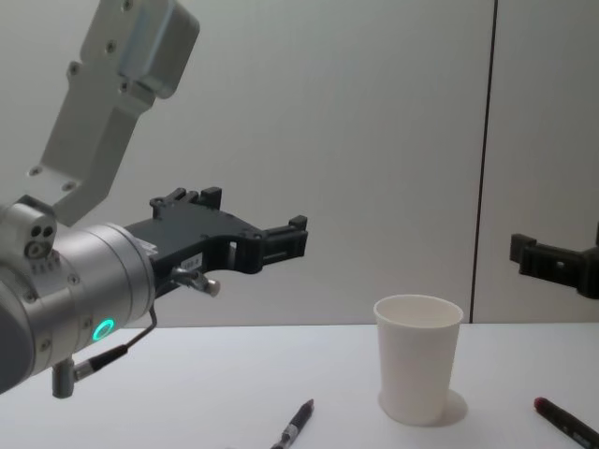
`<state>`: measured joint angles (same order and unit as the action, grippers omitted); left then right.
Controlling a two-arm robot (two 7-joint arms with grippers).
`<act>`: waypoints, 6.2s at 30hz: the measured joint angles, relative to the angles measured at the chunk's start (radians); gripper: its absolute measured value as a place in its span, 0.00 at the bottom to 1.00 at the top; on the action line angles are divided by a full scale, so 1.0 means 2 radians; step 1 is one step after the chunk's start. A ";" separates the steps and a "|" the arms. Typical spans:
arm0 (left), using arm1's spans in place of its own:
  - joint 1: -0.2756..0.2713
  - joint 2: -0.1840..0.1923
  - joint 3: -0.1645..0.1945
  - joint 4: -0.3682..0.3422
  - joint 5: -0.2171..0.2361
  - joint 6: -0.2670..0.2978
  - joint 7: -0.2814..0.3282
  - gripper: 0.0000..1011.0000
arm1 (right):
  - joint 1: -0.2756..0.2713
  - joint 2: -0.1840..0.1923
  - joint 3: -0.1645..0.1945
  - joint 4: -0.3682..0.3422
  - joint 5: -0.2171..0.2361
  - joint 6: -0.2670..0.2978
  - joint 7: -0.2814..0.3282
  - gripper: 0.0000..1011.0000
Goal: Place the pen into the pen holder.
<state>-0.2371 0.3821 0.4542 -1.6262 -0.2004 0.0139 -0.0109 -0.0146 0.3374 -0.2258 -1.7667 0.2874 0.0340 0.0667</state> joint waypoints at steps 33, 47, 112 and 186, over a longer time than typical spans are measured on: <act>0.000 0.000 0.000 0.000 0.000 0.000 0.000 0.99 | 0.000 0.000 0.000 0.000 0.000 0.000 0.000 0.99; 0.000 0.000 0.000 0.000 0.000 0.000 0.000 0.99 | 0.011 -0.008 0.001 0.005 -0.002 0.010 -0.007 0.99; 0.000 0.000 0.000 0.000 0.000 0.000 0.000 0.99 | 0.201 -0.090 0.009 0.313 -0.064 0.172 -0.036 0.99; 0.000 0.000 0.000 0.000 0.000 0.000 0.000 0.99 | 0.178 -0.081 0.019 0.273 -0.042 -0.070 0.074 0.18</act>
<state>-0.2371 0.3821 0.4542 -1.6262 -0.2003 0.0139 -0.0109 0.3417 0.1749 -0.1886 -1.2204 0.2037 -0.1057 0.2141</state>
